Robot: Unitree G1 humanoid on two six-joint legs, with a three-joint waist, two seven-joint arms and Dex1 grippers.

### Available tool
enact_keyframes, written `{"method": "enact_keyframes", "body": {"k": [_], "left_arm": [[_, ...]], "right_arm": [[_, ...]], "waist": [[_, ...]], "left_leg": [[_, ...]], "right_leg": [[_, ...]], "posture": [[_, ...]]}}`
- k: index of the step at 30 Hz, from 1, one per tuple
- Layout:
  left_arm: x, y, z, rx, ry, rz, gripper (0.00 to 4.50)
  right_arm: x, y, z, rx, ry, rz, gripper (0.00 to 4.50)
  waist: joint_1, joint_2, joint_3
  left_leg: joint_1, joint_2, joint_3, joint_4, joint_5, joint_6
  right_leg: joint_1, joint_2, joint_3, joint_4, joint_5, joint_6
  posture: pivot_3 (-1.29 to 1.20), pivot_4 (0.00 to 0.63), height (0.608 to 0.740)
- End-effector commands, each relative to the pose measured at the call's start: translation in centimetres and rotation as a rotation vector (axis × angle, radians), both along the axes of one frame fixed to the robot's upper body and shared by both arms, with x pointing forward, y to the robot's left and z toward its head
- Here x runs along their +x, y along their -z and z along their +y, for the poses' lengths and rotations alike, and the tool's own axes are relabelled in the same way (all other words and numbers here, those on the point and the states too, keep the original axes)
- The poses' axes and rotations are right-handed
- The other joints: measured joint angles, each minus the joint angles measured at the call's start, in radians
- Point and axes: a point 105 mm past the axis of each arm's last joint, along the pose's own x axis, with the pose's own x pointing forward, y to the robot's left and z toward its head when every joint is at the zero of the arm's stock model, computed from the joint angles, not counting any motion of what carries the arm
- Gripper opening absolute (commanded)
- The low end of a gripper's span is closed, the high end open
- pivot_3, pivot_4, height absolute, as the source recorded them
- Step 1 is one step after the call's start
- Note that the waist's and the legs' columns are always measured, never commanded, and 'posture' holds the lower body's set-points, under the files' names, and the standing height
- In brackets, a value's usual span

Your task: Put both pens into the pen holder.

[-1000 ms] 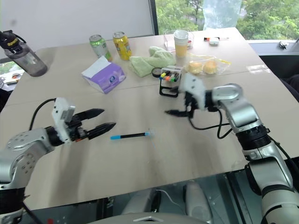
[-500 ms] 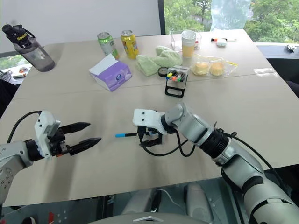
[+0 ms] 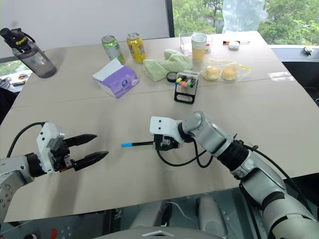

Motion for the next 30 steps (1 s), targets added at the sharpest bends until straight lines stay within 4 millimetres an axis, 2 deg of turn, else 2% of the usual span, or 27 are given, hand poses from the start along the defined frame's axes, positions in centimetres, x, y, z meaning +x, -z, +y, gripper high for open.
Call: {"method": "enact_keyframes", "body": {"k": [1,2,3,5,7,10,13,17,22,25,30], "left_arm": [[0.5,-1.3,-0.2,-0.026,0.017,-0.038,4.5],[0.6,-1.5,-0.2,-0.032,0.017,-0.044,4.5],[0.7,-1.7,-0.2,-0.043,0.014,-0.048,4.5],[0.9,-1.9,-0.5,-0.076,0.014,-0.045,4.5],[1.7,-2.3,-0.4,-0.121,-0.033,-0.056,4.5],[3.5,-4.2,-0.4,-0.256,-0.097,-0.113,4.5],[4.6,-5.8,-1.7,-0.408,-0.104,-0.152,4.5],[6.1,-6.3,-4.1,-0.615,-0.124,-0.15,4.5],[7.8,-8.2,-5.7,-0.784,-0.129,-0.178,4.5],[8.2,-8.9,-6.0,-0.809,-0.115,-0.183,3.95],[7.8,-9.4,-6.8,-0.811,-0.068,-0.186,1.51]], "right_arm": [[0.6,-0.2,-1.0,-0.011,0.035,-0.031,0.63],[0.6,-0.4,-1.1,-0.004,0.042,-0.029,0.09],[0.7,-0.6,-1.1,0.008,0.051,-0.025,0.03],[0.8,-1.2,-1.0,0.059,0.079,-0.007,0.03],[2.0,-3.1,-0.5,0.204,0.206,0.017,0.03],[2.2,-5.6,-0.4,0.355,0.243,0.074,0.03],[2.3,-7.8,-0.8,0.471,0.275,0.079,0.03],[0.9,-10.4,-0.1,0.659,0.19,0.04,0.03],[-0.3,-10.4,0.4,0.681,0.136,0.022,0.03],[-0.6,-9.9,0.6,0.66,0.109,-0.006,0.0],[-0.2,-9.7,0.5,0.654,0.121,-0.013,0.0]], "waist": [[0.001,0.0,0.0],[0.001,0.0,0.0],[0.001,0.0,0.0],[0.001,0.0,0.0],[0.001,0.0,0.0],[0.001,0.0,0.0],[0.0,-0.001,0.0],[-0.001,-0.001,0.0],[-0.006,-0.003,-0.001],[-0.004,-0.003,-0.001],[-0.004,-0.003,-0.001]], "left_leg": [[0.0,0.0,0.0,0.0,0.0,0.0],[0.0,0.0,0.0,0.0,0.0,0.0],[0.0,0.0,0.0,0.0,0.0,0.0],[0.0,0.0,0.0,0.0,0.0,0.0],[0.0,0.0,0.0,0.0,0.0,0.0],[-0.001,0.0,-0.001,0.0,0.0,0.0],[-0.001,0.0,-0.001,0.001,0.0,0.0],[-0.001,-0.001,-0.001,0.002,0.0,0.0],[-0.001,0.0,0.0,0.003,0.0,0.0],[0.0,-0.001,0.001,0.003,0.0,0.0],[0.0,-0.001,0.001,0.003,0.0,0.0]], "right_leg": [[0.0,0.0,0.0,0.0,0.0,0.0],[0.0,0.0,0.0,0.0,0.0,0.0],[0.0,0.0,0.0,0.0,0.0,0.0],[0.0,0.0,0.0,0.0,0.0,0.0],[0.0,0.0,0.0,0.0,0.0,0.0],[0.0,0.0,0.0,0.002,0.0,0.0],[0.0,0.0,0.0,0.002,0.0,0.0],[0.0,0.0,0.0,0.002,0.0,0.0],[0.0,0.0,0.0,0.004,0.0,0.0],[0.0,0.0,0.0,0.005,0.0,0.0],[-0.001,0.0,0.0,0.005,0.0,0.0]], "posture": [[0.0,0.15,0.74],[0.0,0.15,0.74],[0.0,0.15,0.74],[0.0,0.15,0.74],[0.0,0.15,0.74],[0.0,0.15,0.74],[0.0,0.15,0.74],[0.0,0.15,0.74],[0.0,0.15,0.74],[0.0,0.15,0.74],[0.0,0.15,0.74]]}}
